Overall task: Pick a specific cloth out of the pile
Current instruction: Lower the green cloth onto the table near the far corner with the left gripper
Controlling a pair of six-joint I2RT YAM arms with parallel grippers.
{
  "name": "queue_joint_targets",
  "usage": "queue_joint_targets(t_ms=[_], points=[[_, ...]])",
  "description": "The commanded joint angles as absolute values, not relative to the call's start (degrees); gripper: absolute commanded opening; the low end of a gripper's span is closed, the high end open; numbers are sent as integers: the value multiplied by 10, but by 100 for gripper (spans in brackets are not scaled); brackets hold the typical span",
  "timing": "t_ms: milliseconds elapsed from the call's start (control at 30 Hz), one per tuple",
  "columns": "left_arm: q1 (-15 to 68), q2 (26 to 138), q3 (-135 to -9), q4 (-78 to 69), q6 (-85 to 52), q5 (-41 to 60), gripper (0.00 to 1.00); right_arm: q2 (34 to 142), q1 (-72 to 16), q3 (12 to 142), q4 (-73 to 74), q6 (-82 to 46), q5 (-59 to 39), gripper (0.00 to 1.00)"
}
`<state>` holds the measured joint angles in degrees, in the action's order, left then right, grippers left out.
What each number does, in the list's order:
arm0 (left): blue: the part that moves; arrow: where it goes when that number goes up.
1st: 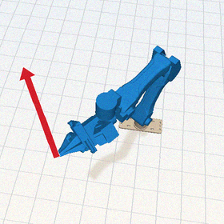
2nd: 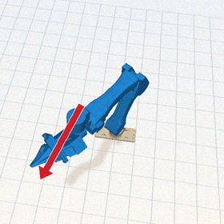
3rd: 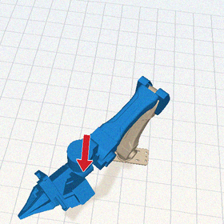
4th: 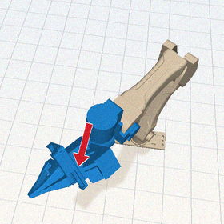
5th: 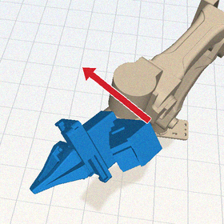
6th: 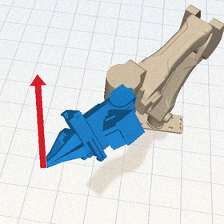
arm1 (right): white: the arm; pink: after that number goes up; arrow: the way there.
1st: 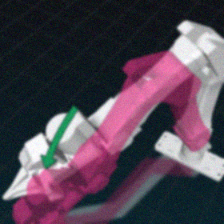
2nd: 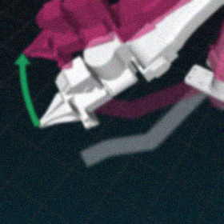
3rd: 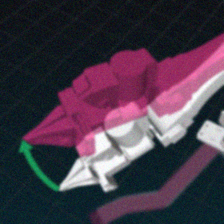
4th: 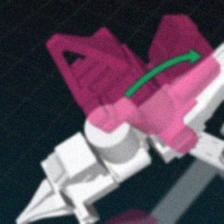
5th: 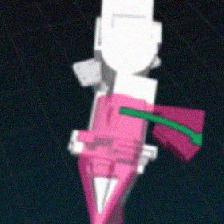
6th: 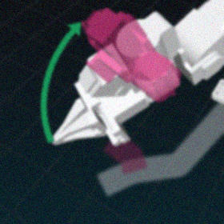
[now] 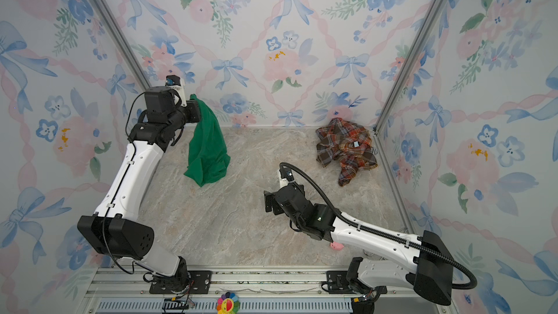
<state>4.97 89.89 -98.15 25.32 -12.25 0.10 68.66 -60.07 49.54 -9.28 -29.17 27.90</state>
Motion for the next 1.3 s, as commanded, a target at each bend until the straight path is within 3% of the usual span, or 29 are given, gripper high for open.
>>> queue_joint_targets(t_ms=[0, 267, 567, 1267], points=[[46, 867, -920, 238, -123, -29, 0, 692, -602, 488, -90, -300, 283, 97], [-8, 845, -793, 230, -115, -75, 0, 720, -616, 501, -73, -302, 274, 97], [-32, 881, -752, 227, -123, -148, 0, 742, -625, 513, -71, -304, 264, 97], [43, 1085, -756, 229, -79, -44, 2, 743, -625, 512, -83, -307, 265, 97]])
